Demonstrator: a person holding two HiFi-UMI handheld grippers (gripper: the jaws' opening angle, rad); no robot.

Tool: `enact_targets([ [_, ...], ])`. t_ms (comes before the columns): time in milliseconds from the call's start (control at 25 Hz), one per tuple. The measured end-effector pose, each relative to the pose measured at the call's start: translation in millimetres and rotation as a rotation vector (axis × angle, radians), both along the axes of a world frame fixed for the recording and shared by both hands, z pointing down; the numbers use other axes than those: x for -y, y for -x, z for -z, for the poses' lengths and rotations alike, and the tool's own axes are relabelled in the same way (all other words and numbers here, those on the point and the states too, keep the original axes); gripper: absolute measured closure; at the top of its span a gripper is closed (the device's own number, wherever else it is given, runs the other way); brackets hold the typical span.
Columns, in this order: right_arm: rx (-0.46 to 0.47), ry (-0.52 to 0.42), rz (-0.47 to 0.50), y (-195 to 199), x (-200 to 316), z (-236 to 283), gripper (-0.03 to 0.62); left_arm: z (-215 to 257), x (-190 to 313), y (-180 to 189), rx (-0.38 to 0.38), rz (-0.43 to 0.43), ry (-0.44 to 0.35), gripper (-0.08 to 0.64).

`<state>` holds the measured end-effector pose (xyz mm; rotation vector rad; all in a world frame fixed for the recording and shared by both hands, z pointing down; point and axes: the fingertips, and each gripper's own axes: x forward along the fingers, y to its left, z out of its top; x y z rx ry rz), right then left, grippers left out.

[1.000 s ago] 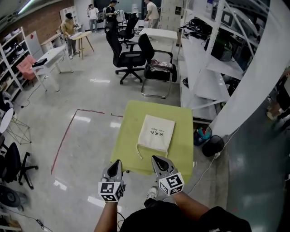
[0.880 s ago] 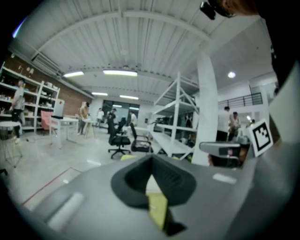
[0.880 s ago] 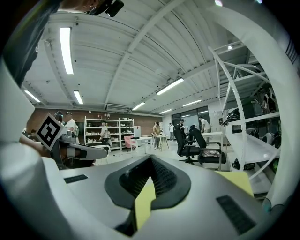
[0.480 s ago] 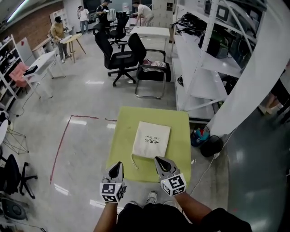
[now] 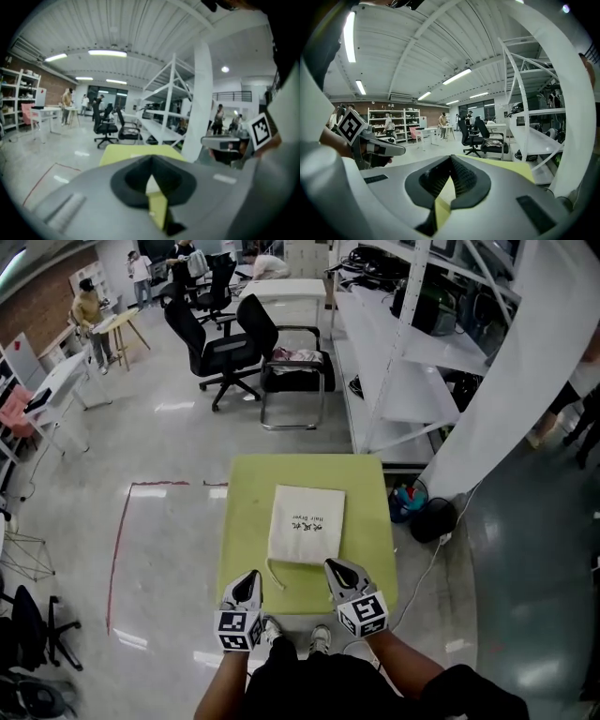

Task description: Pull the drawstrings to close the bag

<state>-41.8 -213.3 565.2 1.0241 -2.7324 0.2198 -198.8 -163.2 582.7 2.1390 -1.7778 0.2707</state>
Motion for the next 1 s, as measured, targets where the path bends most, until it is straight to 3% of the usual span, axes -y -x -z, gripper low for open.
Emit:
enact_targets([
  [200,-0.036,0.054,-0.058,-7,6,-30,0.600,-27,14,5,-0.077,-0.012,0.063,0.557],
  [480,-0.109,0.187,-0.164,-28,6,-99,0.600,-91,24,17,-0.040,0.058,0.195,0.555],
  [560,-0.140,0.240,-0.174,-33,0,-121,0.600,-111,23,9,-0.036,0.038,0.258,0.511],
  [600,-0.158,0.269,-0.178,-35,-4,-133,0.597,-123,21,3,-0.033,0.026,0.293,0.454],
  [800,-0.236,0.396,-0.214,-46,-22,-185,0.429,-173,10,-14,-0.008,0.026,0.441,0.320],
  [1000,-0.279,0.495,-0.245,-57,-38,-224,0.407,-209,5,-25,-0.006,0.030,0.544,0.295],
])
